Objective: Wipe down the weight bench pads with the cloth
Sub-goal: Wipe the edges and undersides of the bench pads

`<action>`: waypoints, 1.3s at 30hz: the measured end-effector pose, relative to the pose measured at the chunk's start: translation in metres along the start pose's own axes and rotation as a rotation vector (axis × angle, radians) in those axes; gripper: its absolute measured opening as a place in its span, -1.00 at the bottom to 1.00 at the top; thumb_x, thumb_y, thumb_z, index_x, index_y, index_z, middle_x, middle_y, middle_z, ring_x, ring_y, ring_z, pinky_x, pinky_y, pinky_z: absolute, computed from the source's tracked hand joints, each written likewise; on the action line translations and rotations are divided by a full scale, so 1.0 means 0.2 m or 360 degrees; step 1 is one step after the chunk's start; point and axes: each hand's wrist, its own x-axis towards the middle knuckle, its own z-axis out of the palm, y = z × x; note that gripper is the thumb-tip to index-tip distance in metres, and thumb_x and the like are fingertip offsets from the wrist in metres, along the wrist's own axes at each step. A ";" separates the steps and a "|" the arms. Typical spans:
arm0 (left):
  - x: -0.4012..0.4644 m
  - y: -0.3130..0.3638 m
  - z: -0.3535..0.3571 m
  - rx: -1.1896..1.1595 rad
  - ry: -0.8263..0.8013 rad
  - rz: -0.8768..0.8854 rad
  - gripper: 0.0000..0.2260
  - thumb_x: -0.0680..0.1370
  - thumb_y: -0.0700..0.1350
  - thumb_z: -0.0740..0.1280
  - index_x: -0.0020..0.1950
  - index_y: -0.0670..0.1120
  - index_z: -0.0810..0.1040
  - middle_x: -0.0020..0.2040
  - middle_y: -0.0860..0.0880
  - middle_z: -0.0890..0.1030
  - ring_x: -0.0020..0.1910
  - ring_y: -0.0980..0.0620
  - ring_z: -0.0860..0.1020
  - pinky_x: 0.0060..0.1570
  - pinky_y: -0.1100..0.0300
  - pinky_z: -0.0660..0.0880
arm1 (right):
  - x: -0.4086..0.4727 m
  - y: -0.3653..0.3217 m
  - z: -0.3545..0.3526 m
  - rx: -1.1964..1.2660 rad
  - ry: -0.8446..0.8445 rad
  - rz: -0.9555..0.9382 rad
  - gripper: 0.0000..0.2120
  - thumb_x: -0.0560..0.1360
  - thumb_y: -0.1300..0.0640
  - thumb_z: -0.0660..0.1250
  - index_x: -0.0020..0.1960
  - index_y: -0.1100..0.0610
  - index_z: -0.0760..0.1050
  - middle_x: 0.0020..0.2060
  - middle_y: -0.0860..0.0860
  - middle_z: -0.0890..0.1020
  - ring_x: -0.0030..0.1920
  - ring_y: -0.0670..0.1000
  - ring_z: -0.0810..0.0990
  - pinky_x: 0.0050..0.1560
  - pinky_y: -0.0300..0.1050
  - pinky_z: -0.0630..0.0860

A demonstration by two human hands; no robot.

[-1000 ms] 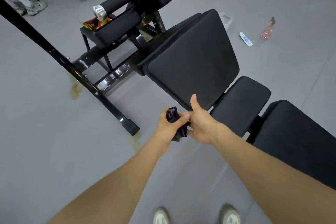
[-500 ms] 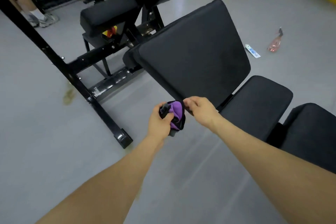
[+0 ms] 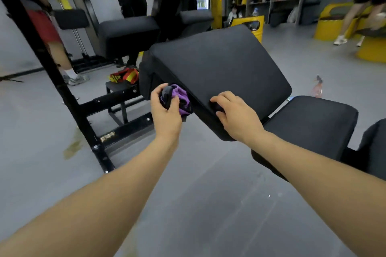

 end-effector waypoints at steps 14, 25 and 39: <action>0.10 -0.08 0.23 0.0531 0.0339 -0.0094 -0.43 0.54 0.10 0.24 0.44 -0.07 0.11 0.36 -0.17 0.13 0.29 -0.24 0.27 0.26 -0.08 0.33 | -0.01 0.03 -0.02 -0.0136 -0.0173 -0.0082 -0.47 0.55 0.09 0.25 0.48 -0.06 0.20 0.35 -0.15 0.31 0.30 0.00 0.38 0.16 -0.03 0.46; 0.52 0.13 0.12 0.0725 0.0551 -0.0059 -0.65 0.60 0.10 0.10 0.28 -0.08 0.26 0.33 -0.16 0.25 0.26 -0.24 0.30 0.15 -0.09 0.36 | -0.02 0.06 0.00 -0.0143 -0.0167 -0.0111 -0.45 0.57 0.09 0.22 0.50 -0.10 0.14 0.37 -0.21 0.26 0.33 -0.04 0.33 0.16 -0.08 0.46; 0.51 0.14 0.15 0.0590 0.0634 -0.0077 -0.67 0.61 0.05 0.10 0.30 -0.09 0.29 0.30 -0.18 0.29 0.26 -0.24 0.33 0.14 -0.04 0.34 | -0.02 0.07 0.02 -0.0094 -0.0140 -0.0098 -0.46 0.56 0.09 0.24 0.50 -0.10 0.16 0.36 -0.21 0.27 0.32 -0.03 0.29 0.18 -0.05 0.45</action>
